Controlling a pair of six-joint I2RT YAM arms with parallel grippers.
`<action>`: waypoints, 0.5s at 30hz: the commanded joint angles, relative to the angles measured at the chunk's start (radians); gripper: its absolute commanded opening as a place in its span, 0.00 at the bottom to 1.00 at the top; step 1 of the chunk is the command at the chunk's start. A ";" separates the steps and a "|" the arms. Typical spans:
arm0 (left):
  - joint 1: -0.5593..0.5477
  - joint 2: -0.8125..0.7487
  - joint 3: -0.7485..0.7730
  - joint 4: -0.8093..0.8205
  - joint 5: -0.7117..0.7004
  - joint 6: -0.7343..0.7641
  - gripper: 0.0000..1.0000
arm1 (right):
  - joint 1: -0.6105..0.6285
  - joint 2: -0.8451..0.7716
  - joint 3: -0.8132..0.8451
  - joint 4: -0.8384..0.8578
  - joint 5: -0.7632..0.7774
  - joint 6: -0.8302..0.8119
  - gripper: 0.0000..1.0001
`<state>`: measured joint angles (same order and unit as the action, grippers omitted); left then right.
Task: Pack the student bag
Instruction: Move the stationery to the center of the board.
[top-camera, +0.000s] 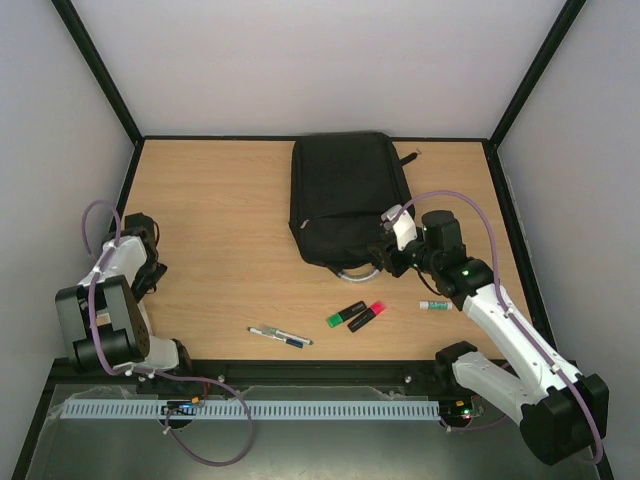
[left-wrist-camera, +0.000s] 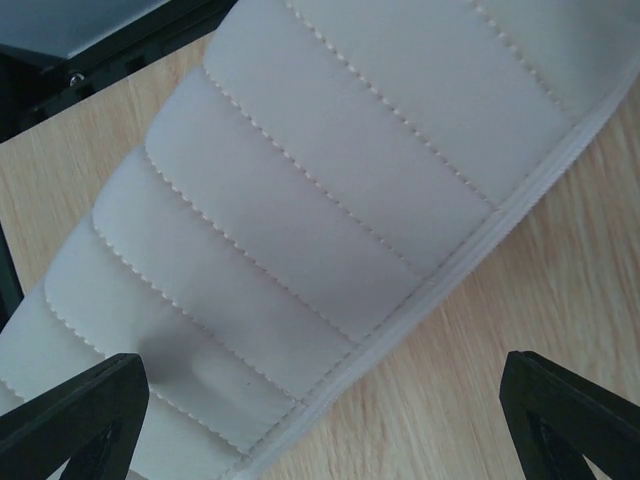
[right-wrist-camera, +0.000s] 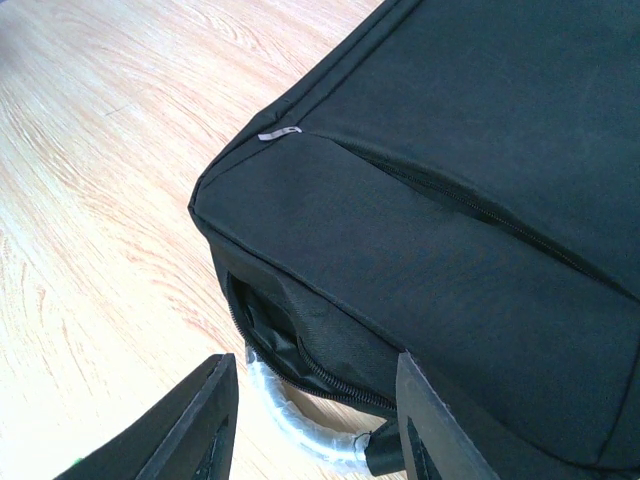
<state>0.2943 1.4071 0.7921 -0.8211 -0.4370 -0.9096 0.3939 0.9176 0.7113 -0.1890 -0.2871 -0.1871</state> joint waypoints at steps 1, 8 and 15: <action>0.012 -0.007 0.006 0.049 -0.024 0.027 1.00 | -0.003 0.009 -0.013 -0.018 -0.020 -0.012 0.44; 0.133 -0.026 -0.004 0.058 -0.038 0.020 1.00 | -0.003 0.021 -0.012 -0.024 -0.021 -0.015 0.44; 0.219 0.009 -0.046 0.108 0.028 0.016 0.99 | -0.003 0.024 -0.012 -0.029 -0.020 -0.018 0.45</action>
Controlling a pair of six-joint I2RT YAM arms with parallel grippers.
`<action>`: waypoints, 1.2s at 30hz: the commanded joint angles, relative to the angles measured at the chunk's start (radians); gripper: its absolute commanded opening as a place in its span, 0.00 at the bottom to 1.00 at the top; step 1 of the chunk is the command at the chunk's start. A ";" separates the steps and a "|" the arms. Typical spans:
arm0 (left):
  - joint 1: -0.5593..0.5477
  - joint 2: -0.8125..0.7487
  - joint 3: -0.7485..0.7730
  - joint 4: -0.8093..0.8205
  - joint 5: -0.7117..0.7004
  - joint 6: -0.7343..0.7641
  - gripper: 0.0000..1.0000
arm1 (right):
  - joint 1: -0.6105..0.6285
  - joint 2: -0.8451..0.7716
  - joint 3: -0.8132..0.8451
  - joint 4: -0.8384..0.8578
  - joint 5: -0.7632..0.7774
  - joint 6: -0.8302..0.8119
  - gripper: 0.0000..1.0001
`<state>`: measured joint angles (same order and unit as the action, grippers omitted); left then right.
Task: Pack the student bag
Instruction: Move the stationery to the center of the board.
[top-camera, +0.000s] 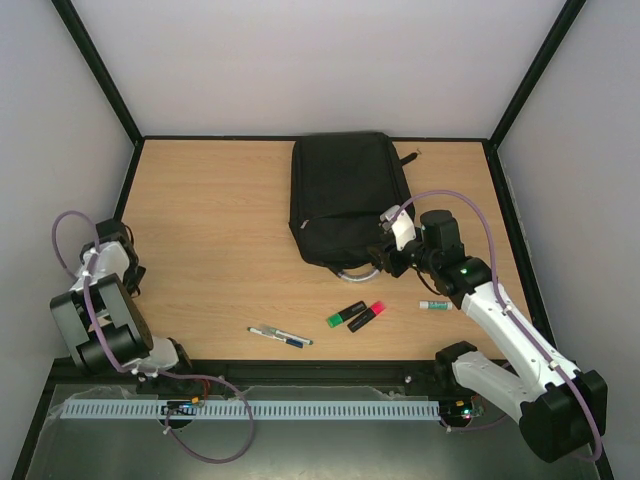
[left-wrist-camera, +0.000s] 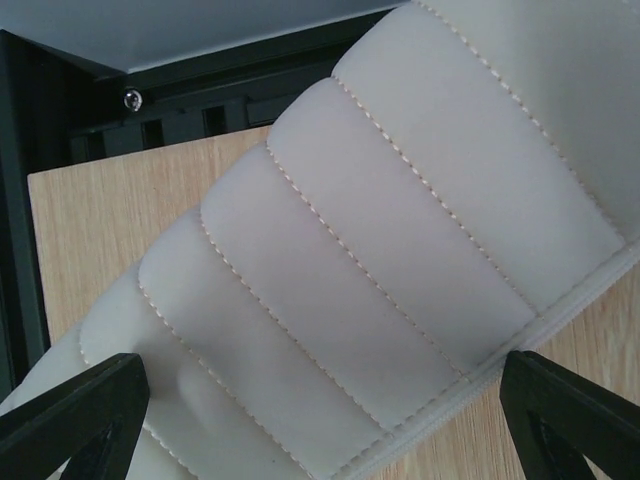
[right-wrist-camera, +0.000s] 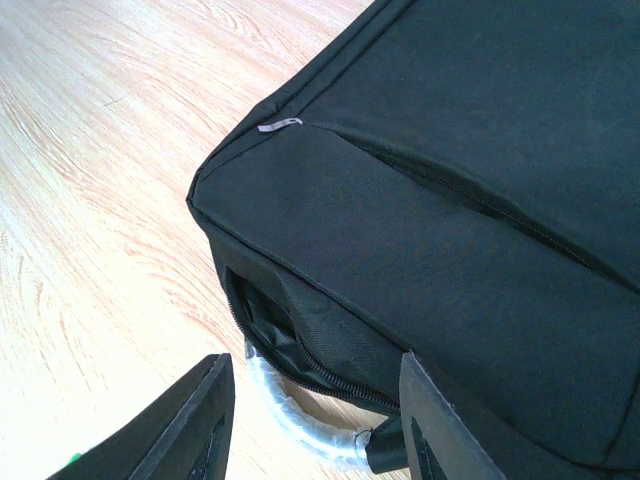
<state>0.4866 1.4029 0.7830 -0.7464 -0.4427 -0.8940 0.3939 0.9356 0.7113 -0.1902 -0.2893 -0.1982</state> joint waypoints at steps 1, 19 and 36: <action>0.031 0.023 -0.047 0.045 0.048 0.004 0.99 | -0.004 0.006 -0.012 -0.028 -0.017 -0.007 0.46; -0.255 0.048 -0.136 0.289 0.345 0.109 0.89 | -0.004 0.043 -0.013 -0.031 -0.012 -0.015 0.47; -0.770 -0.010 0.133 0.267 0.321 0.363 0.91 | -0.004 0.057 -0.013 -0.029 0.008 -0.018 0.47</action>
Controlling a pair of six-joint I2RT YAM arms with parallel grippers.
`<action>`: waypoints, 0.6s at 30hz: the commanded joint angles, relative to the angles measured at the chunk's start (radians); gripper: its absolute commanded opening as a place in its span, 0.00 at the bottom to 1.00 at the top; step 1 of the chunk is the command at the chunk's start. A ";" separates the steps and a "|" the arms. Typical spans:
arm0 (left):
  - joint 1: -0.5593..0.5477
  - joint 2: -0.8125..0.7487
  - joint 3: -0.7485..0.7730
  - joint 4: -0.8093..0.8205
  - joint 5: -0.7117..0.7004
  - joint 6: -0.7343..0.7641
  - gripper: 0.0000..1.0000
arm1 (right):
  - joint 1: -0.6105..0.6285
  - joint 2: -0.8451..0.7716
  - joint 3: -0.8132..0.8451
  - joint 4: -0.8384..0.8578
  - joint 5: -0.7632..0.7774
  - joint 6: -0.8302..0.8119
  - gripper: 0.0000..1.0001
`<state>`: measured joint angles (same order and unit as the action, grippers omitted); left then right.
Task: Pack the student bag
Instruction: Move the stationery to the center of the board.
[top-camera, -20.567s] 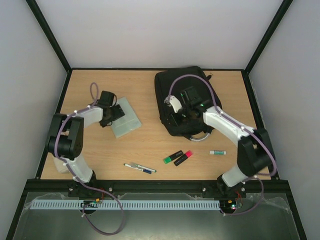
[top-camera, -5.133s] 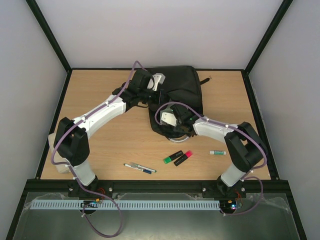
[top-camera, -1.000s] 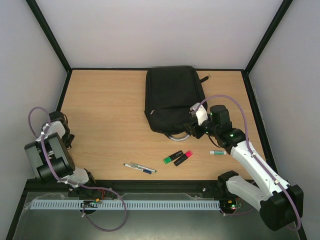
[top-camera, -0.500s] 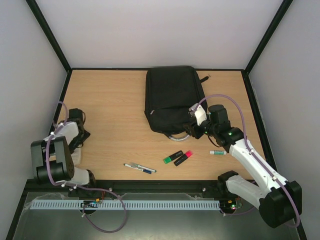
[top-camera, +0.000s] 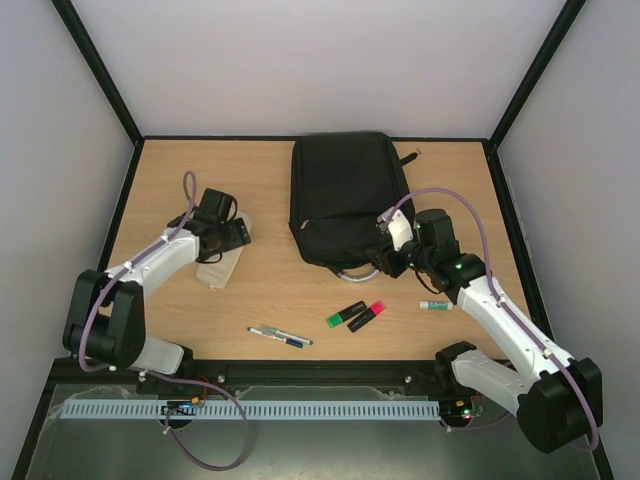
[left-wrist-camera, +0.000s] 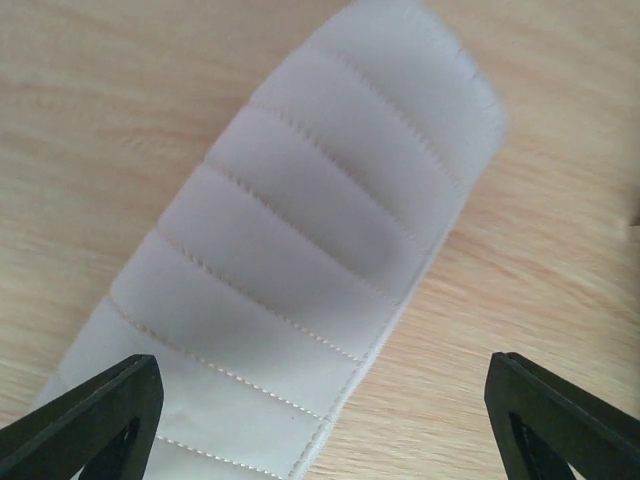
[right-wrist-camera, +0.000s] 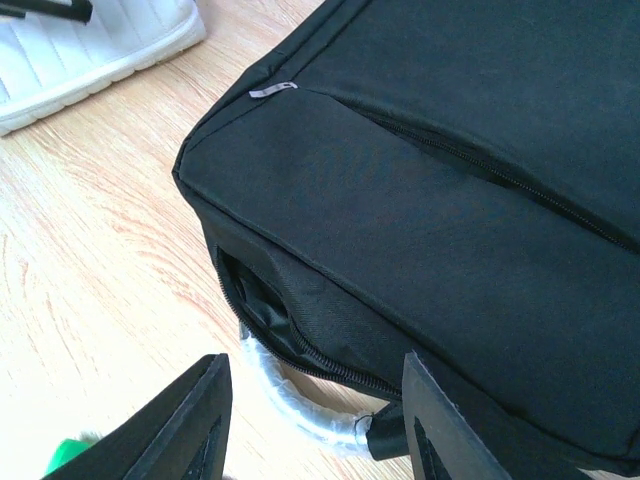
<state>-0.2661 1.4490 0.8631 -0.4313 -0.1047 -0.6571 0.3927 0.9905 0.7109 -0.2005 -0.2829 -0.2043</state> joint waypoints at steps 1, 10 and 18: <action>-0.020 -0.075 0.056 -0.061 -0.022 0.153 0.92 | -0.003 0.001 -0.013 -0.019 0.003 -0.012 0.47; -0.178 -0.120 0.077 -0.198 -0.102 0.358 0.78 | -0.002 -0.003 -0.013 -0.017 0.003 -0.014 0.47; -0.355 0.066 0.149 -0.308 -0.406 0.371 0.75 | -0.003 -0.010 -0.013 -0.018 0.007 -0.014 0.47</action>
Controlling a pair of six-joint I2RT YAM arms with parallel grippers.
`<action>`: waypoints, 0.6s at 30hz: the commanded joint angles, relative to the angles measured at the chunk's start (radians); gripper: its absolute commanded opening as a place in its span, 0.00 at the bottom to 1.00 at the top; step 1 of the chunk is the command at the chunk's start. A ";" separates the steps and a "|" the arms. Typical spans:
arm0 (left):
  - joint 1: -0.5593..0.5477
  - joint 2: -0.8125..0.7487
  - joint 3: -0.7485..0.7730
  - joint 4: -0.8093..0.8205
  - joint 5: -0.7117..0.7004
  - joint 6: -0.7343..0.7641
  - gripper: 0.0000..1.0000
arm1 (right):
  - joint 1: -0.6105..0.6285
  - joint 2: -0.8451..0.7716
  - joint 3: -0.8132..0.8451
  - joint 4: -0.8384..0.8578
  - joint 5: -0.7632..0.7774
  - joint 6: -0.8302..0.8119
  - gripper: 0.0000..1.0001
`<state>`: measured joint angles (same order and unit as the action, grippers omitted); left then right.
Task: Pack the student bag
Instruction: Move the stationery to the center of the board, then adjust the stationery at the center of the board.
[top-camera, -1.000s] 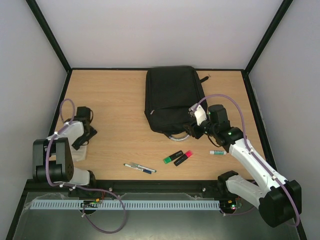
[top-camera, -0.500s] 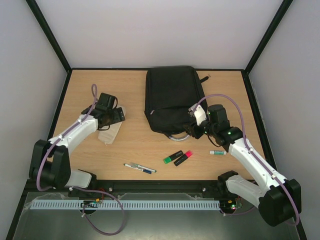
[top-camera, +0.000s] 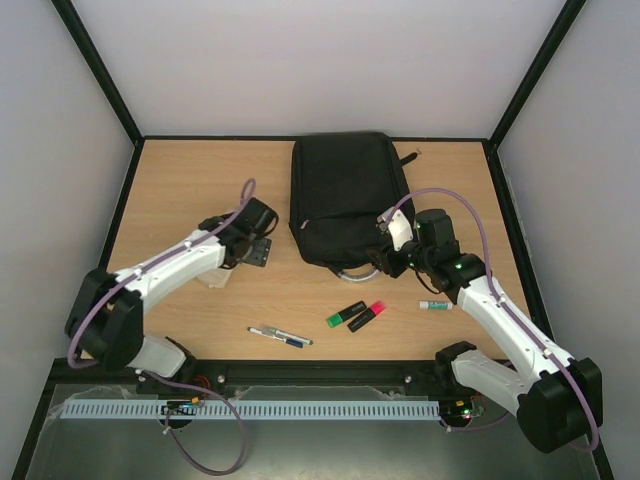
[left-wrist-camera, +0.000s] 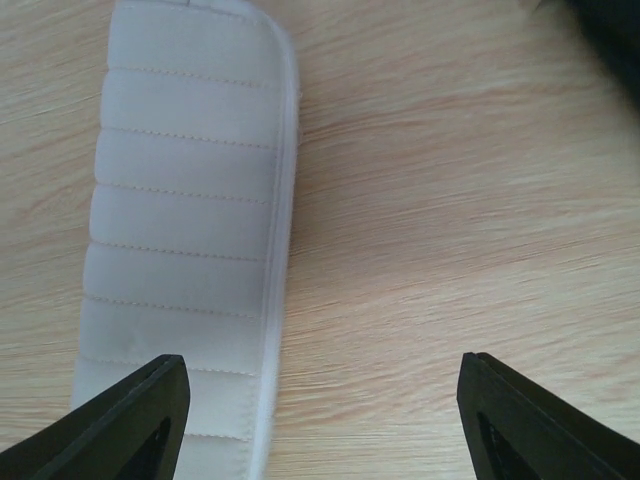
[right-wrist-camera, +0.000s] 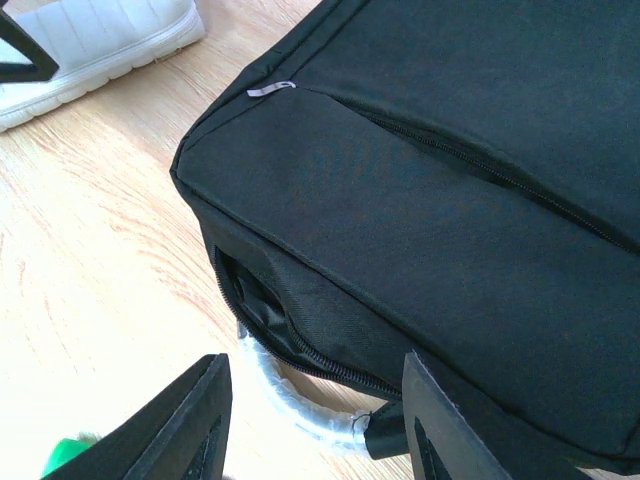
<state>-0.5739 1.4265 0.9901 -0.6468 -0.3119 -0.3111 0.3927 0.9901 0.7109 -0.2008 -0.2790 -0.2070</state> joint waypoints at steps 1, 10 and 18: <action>-0.060 0.118 0.023 -0.097 -0.234 0.020 0.74 | -0.003 -0.011 -0.014 -0.017 0.003 -0.011 0.47; -0.117 0.291 0.009 -0.101 -0.415 -0.026 0.68 | -0.005 -0.011 -0.016 -0.017 0.004 -0.012 0.47; -0.150 0.412 0.033 -0.148 -0.534 -0.070 0.50 | -0.005 -0.009 -0.014 -0.019 0.001 -0.014 0.47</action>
<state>-0.7021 1.7931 1.0023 -0.7372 -0.7437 -0.3466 0.3927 0.9894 0.7109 -0.2016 -0.2783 -0.2104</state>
